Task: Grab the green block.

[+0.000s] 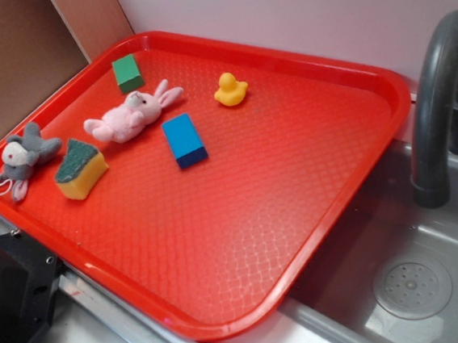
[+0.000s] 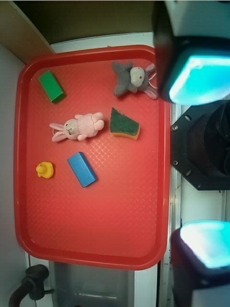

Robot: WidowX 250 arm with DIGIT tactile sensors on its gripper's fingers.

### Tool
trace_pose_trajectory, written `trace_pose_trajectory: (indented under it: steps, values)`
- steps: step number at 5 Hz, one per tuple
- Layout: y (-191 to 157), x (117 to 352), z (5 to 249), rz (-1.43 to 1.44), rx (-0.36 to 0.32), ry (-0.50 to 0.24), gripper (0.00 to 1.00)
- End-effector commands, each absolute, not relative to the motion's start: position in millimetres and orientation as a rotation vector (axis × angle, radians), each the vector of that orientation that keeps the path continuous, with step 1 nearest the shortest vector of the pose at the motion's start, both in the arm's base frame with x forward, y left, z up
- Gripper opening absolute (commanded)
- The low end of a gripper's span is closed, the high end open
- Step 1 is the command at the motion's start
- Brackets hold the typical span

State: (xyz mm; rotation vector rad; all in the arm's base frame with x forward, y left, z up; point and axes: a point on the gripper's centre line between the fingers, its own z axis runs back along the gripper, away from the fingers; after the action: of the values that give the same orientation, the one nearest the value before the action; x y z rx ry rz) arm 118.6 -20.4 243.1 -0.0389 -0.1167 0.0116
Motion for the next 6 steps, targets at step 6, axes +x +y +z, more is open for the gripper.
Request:
trace_pose_trajectory:
  steps: [6]
  values:
    - [86,242,161,0.678,0.106,-0.341,1.00]
